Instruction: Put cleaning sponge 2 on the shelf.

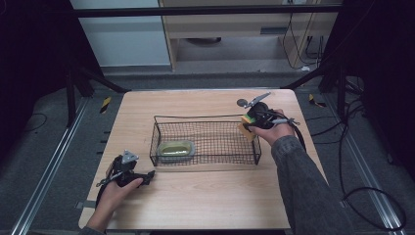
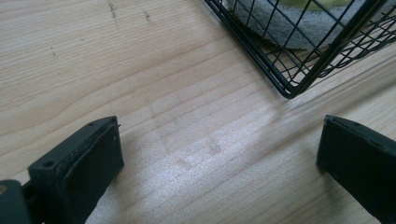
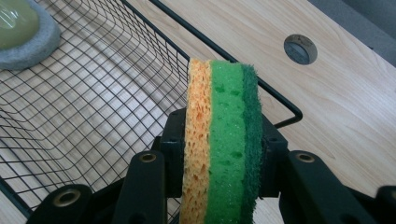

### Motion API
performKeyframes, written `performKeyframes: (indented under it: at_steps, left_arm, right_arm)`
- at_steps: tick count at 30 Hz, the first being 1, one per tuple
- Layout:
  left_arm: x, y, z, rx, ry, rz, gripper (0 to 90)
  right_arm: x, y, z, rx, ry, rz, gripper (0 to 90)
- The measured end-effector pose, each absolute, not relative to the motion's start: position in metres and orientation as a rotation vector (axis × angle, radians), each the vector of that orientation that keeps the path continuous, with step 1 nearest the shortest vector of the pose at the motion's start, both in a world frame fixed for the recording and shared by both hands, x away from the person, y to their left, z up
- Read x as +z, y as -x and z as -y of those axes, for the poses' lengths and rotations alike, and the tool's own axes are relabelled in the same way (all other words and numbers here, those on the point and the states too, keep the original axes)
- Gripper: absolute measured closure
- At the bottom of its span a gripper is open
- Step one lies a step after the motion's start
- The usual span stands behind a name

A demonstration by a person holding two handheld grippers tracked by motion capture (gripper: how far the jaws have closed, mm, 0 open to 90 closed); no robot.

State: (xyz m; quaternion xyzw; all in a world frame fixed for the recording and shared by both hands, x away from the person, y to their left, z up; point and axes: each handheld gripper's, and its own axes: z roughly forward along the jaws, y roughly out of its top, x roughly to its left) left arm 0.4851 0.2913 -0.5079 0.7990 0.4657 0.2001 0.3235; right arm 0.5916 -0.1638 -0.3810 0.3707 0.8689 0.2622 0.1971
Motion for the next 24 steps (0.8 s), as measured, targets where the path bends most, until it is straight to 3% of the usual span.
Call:
performKeyframes:
  at_steps: [24]
  left_arm:
    - [-0.508, -0.485, -0.291, 0.524, -2.099, -1.223, 0.0]
  right_arm:
    - [-0.395, -0.595, 0.156, 0.697, -1.03, -2.449, 63.6]
